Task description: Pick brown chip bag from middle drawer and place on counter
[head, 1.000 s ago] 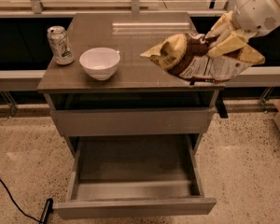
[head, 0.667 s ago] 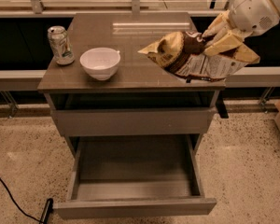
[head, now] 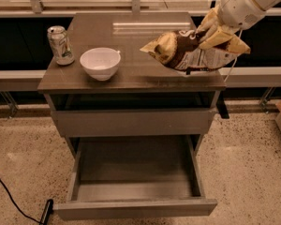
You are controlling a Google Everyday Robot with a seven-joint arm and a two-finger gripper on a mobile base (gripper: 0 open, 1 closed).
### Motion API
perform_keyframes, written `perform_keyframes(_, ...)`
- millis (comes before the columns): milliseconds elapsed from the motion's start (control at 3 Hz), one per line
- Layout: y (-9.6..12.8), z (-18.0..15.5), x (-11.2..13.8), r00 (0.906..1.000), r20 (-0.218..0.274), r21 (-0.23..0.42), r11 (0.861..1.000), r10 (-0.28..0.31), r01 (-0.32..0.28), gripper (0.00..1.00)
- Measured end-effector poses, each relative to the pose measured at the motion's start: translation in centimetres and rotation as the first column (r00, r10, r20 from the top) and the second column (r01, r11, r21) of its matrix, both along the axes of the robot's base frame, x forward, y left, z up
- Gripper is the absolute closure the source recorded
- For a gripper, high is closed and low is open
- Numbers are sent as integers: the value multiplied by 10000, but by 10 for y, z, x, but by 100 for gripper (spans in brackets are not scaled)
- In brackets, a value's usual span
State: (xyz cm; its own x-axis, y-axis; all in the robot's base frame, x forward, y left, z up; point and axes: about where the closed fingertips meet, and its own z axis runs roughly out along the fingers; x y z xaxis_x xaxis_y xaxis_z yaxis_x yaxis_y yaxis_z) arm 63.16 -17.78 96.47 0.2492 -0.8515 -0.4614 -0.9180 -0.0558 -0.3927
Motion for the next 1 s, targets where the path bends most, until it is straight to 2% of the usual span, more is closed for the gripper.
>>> perform_keyframes(333,-9,-11,43,9927,1203,-973,9951,-69,187,100)
perform_keyframes(667,-11,-24,80,9744,2243,-1336,9900,-137,447,100)
perform_keyframes(1000,-5,-32,106,9474,3182,-1369,9871,-359,834,100)
